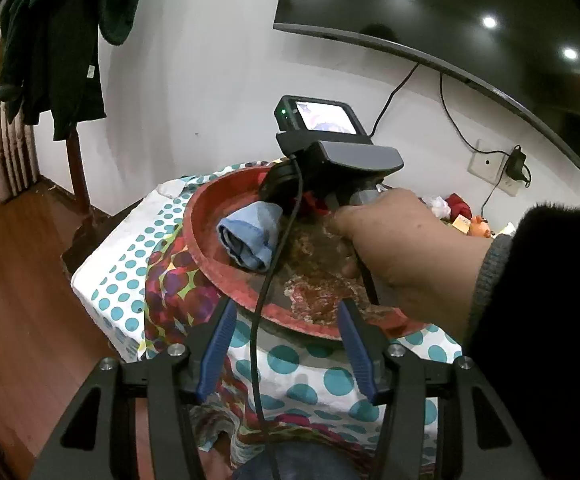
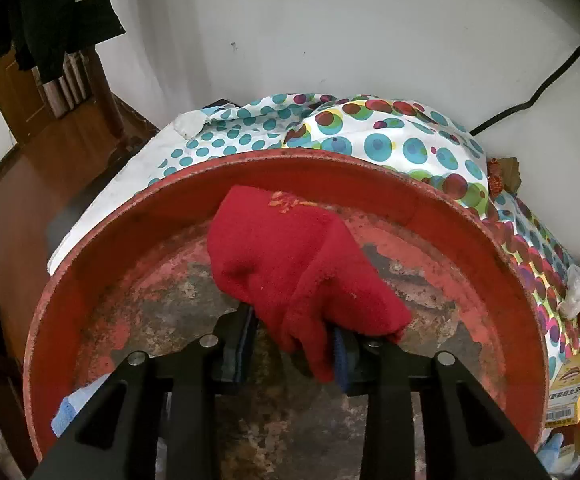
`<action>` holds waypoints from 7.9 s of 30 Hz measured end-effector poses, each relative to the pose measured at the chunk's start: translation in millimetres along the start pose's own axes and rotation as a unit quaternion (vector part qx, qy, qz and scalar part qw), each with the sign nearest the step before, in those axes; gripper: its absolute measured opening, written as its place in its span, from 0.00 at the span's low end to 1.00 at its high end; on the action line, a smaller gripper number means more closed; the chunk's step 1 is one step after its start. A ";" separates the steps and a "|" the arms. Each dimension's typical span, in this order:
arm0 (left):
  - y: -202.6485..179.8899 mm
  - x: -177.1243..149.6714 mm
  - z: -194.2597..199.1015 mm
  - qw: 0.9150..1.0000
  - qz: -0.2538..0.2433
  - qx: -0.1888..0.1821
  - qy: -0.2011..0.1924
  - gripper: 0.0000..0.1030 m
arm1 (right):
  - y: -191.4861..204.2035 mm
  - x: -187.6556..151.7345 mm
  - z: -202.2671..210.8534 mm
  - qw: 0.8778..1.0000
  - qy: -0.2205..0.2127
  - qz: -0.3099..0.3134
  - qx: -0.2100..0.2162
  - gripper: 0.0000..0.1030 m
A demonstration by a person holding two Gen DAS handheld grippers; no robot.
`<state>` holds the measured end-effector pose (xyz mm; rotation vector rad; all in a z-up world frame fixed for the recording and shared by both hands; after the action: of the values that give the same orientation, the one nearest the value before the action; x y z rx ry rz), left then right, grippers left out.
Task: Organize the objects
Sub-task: 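Carry the red sock over the red tray and release it with the right gripper, then move the left gripper back to the pile and grasp the white sock, then carry the white sock into the red tray and open the left gripper, then grasp the light blue sock from the pile with the right gripper, then carry the light blue sock into the red tray and release it with the right gripper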
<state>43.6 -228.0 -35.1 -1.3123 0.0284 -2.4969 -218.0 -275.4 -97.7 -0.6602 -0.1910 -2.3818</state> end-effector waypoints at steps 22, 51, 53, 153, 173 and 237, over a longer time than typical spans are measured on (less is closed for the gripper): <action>-50.2 -0.2 24.5 0.994 -0.051 -0.084 -0.053 0.64 | -206.4 -177.7 190.2 0.958 -0.178 -0.193 -0.117 1.00; -287.8 -14.9 -95.6 0.967 -0.201 -0.152 0.048 0.64 | -342.9 -387.6 225.1 0.909 -0.198 -0.337 -0.146 1.00; -296.5 -14.2 -105.8 0.966 -0.216 -0.135 0.051 0.64 | -343.9 -386.5 226.7 0.910 -0.201 -0.336 -0.137 1.00; -13.7 80.3 -197.2 0.975 -0.070 0.106 0.181 0.54 | -312.6 -375.3 207.7 0.924 -0.190 -0.313 -0.109 1.00; -33.3 53.7 -14.2 0.998 -0.009 -0.068 -0.009 0.77 | -203.8 -300.5 193.9 0.959 -0.183 -0.198 -0.092 1.00; 32.2 14.9 -32.7 0.991 0.126 -0.040 0.010 0.77 | -63.3 -31.1 121.9 0.986 -0.156 -0.023 -0.057 0.23</action>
<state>18.1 -267.0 -47.3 -1.2306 0.2846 -2.3149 -187.1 -172.8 -6.3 -1.0941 -0.2075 -2.3350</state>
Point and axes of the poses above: each gripper's, at about its wrist camera, not at the fingertips, and z roughly against the way its jaws point, y to its left, x to its top, the point moved 5 cm from there along -z, roughly the way its jaws point, and after that the axes turned 1 degree about -z, right-handed, at the moved point
